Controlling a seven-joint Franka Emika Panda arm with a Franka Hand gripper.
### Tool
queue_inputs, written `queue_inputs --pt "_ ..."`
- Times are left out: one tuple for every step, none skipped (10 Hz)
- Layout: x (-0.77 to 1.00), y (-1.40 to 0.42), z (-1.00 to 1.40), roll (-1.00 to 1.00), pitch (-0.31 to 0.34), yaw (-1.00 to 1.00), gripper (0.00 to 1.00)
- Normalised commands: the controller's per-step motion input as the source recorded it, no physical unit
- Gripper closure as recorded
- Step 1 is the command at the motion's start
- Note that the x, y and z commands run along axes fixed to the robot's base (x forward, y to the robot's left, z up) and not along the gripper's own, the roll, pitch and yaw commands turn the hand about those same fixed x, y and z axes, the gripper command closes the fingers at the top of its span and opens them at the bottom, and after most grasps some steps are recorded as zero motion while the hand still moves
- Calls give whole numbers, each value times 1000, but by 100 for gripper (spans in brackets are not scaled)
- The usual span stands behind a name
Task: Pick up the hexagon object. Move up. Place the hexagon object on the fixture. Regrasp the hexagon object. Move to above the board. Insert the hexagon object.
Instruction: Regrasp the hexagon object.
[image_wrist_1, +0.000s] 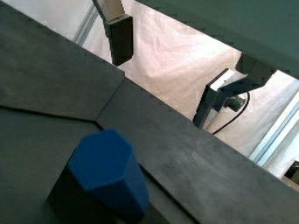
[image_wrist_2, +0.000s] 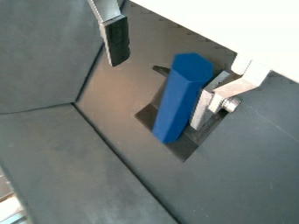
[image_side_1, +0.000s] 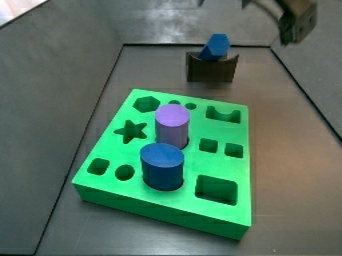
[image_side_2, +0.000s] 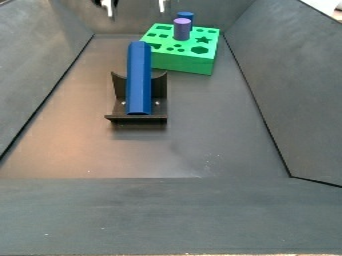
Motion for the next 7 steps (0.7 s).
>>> queue_inputs --pt "105 17 -1000 70 -6 103 0" --pt "121 11 -1000 66 -19 93 0" --pt "130 4 -1000 69 -32 78 0" --pt "134 -1 -1000 69 -34 71 0" --pt "132 -7 -922 71 -35 57 0" --pt "122 -10 -766 71 -34 48 0" --pt "109 -14 -616 68 -30 41 0"
